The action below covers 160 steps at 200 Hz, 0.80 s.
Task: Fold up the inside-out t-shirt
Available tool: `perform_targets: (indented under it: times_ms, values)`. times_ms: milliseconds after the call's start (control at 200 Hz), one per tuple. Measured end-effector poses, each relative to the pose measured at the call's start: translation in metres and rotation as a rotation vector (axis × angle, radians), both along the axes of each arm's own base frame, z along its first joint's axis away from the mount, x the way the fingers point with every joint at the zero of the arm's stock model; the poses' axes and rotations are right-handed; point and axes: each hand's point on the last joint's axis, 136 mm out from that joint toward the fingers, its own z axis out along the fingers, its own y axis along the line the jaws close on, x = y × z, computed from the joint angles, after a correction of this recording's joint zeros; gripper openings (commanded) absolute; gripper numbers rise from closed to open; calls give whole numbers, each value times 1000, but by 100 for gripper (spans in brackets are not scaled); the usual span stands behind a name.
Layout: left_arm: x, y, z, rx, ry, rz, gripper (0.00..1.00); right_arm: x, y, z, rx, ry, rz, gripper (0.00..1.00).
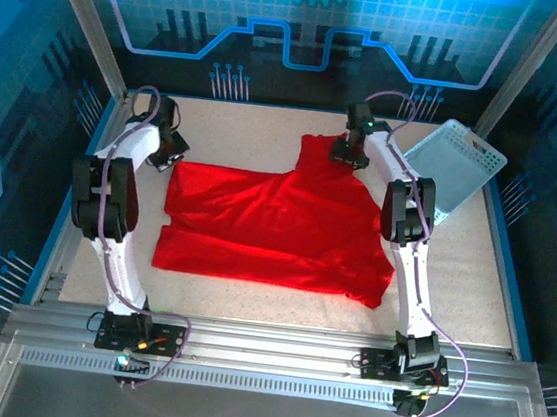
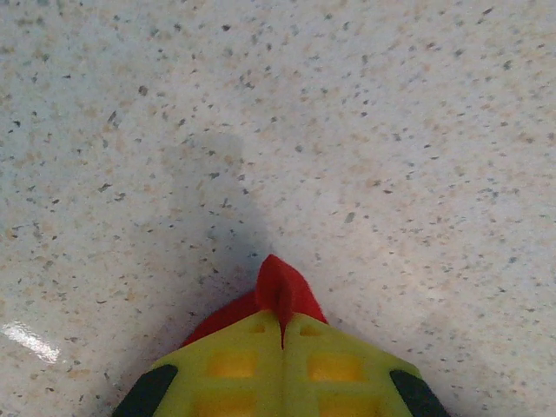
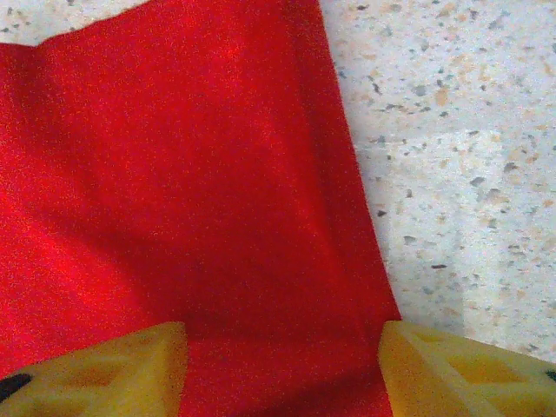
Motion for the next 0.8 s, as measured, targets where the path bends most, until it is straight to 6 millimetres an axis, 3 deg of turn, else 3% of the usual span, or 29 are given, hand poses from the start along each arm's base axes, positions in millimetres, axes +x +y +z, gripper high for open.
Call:
perform_targets:
  times_ms: [295, 560, 650, 800]
  values:
    - [2, -3, 1, -10, -7, -11, 9, 6, 0, 7, -22, -30, 36, 63]
    - [2, -7, 1, -29, -9, -19, 10, 55, 1, 61, -6, -232, 61, 62]
    - [2, -7, 1, -30, -9, -20, 10, 61, -1, 57, -1, -243, 60, 62]
    - [2, -9, 1, -42, -11, -25, 10, 65, -5, 24, 8, -212, 58, 60]
